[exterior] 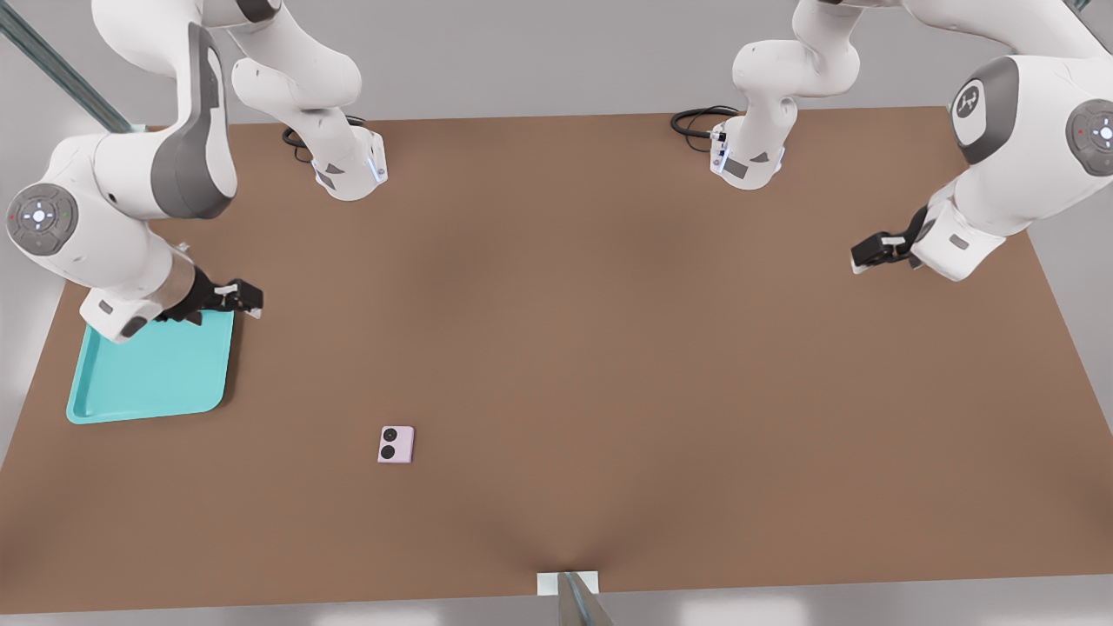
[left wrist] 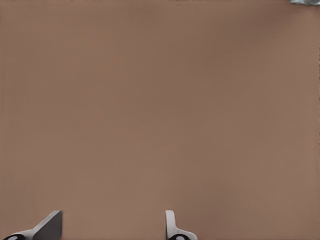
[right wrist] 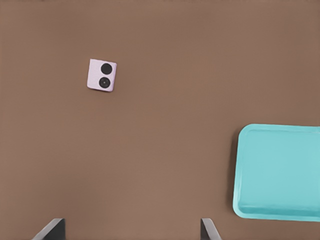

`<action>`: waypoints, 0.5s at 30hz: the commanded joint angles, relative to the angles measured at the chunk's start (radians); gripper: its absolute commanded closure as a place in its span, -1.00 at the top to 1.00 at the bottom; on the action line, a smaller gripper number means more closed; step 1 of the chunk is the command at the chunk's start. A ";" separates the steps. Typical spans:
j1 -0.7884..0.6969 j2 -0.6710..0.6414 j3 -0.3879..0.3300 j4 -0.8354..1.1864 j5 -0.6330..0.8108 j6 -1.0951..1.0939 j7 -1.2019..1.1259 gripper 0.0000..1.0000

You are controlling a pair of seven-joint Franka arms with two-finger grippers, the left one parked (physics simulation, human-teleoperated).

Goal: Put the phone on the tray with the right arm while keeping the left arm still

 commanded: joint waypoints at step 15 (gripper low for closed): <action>0.150 0.526 0.015 0.053 0.015 0.572 0.351 1.00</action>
